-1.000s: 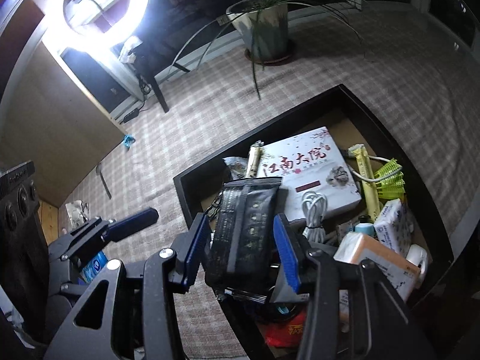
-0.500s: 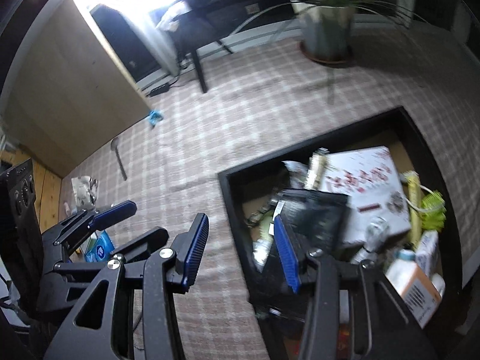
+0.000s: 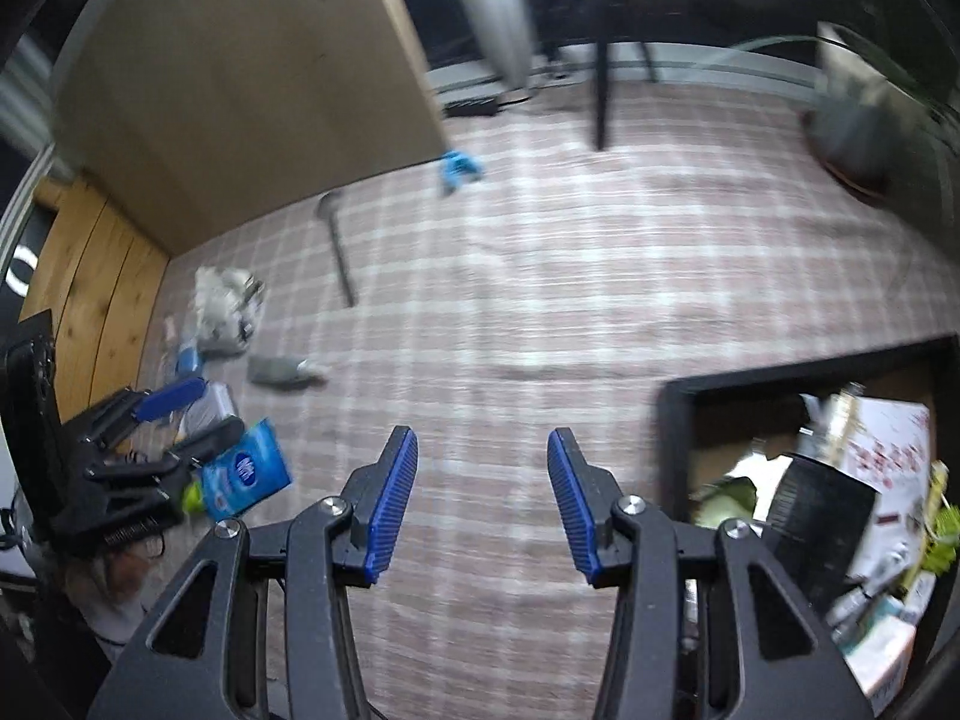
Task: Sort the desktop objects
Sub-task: 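Grasp the blue Vinda wipes pack with the left tool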
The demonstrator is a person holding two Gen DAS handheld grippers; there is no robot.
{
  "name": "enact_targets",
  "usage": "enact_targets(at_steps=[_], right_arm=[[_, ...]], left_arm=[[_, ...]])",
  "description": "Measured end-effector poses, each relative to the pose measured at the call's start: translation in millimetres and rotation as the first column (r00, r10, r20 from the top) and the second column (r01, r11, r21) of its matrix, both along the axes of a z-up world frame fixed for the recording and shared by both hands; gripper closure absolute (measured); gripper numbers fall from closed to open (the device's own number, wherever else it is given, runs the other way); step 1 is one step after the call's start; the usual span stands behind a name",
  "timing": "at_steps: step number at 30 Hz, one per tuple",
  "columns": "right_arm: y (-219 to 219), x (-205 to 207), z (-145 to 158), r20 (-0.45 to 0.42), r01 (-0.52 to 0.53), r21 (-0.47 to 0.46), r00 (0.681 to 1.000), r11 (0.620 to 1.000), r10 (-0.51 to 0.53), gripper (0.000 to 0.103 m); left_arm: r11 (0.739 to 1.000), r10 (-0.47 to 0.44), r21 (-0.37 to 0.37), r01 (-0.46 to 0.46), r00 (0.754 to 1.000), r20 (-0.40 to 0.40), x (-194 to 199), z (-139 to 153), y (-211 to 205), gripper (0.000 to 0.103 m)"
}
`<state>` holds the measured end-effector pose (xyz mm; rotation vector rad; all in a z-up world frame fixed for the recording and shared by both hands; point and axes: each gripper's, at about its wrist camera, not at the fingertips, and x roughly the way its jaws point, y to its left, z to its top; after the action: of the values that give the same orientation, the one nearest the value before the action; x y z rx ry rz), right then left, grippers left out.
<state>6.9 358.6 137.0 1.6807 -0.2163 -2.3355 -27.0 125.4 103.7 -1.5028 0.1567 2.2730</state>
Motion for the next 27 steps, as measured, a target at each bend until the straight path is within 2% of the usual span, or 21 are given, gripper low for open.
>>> enact_targets(at_steps=[6,11,16,21,24,27], right_arm=[[-53.6,1.9,-14.3,0.038,-0.119,-0.014,0.992,0.993,0.119,0.058],[-95.1,12.4,-29.2,0.082,-0.191,-0.023,0.978,0.981,0.192,0.058],[-126.5,26.7,-40.8,0.117,-0.224,-0.049,0.966,0.973,0.229,0.058],[-146.9,36.9,-54.2,0.16,-0.216,-0.073,0.961,0.974,0.225,0.058],[-155.5,38.7,-61.0,0.182,-0.203,-0.094,0.959,0.975,0.217,0.058],[-162.4,39.8,-66.5,0.196,-0.186,-0.091,0.96,0.978,0.201,0.058]], left_arm=[[0.992,0.114,-0.048,-0.113,0.993,0.018,18.9,-7.3,-83.6,0.038],[0.984,0.174,-0.048,-0.171,0.982,0.069,38.0,-25.6,-122.2,0.038],[0.98,0.2,-0.015,-0.199,0.972,0.121,46.9,-45.1,-136.5,0.038],[0.985,0.174,-0.038,-0.171,0.977,0.119,52.2,-60.8,-134.1,0.038],[0.985,0.17,-0.027,-0.168,0.976,0.135,56.1,-66.7,-135.1,0.038],[0.987,0.159,-0.035,-0.156,0.981,0.114,56.9,-68.0,-131.0,0.038]])
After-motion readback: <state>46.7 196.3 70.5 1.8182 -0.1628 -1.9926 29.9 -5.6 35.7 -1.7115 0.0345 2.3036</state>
